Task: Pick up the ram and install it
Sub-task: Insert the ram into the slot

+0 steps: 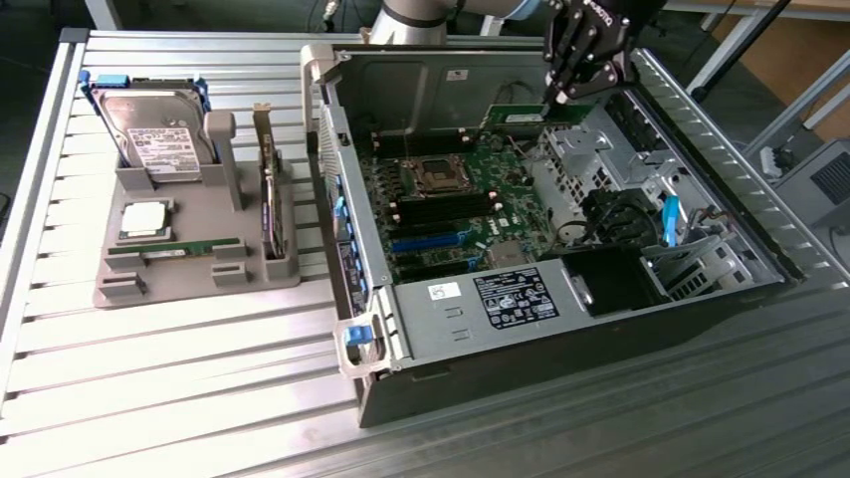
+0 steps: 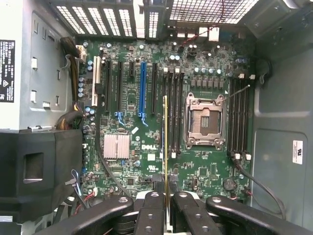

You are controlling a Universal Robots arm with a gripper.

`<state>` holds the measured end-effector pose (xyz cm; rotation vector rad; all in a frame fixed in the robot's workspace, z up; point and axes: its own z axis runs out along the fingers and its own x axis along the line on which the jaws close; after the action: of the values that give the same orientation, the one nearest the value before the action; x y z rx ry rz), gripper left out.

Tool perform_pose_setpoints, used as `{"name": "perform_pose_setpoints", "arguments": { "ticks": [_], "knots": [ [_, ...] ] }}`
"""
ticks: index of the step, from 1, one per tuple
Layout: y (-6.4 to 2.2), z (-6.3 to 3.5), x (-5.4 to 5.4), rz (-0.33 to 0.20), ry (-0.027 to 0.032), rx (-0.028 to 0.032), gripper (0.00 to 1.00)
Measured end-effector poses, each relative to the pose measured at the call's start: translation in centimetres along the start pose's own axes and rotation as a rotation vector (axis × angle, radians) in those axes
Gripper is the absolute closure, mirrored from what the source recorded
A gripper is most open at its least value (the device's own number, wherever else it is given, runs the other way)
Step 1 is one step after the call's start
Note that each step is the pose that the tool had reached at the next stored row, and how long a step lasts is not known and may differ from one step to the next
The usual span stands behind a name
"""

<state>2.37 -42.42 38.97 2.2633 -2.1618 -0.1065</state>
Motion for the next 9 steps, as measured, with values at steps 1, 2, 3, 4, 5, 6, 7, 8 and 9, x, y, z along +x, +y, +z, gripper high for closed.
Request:
{"name": "perform_pose_setpoints", "arguments": {
  "ticks": [1,2,3,4,5,6,7,8,9],
  "knots": [
    [-0.01,0.09,0.00,0.000,0.0000,0.0000,0.87],
    [-0.01,0.19,0.01,0.000,0.0001,0.0000,0.87],
    [-0.02,0.29,0.01,0.000,0.0001,0.0000,0.87],
    [-0.02,0.35,0.01,0.000,0.0001,0.0000,0.87],
    [-0.02,0.43,0.02,0.000,0.0001,0.0000,0.87],
    [-0.03,0.49,0.02,0.000,0.0001,0.0000,0.87],
    [-0.03,0.56,0.02,0.000,0.0000,0.0000,0.87],
    [-0.03,0.61,0.03,0.000,0.0001,0.0000,0.87],
    [-0.04,0.69,0.03,0.000,0.0000,0.0000,0.87]
  ]
}}
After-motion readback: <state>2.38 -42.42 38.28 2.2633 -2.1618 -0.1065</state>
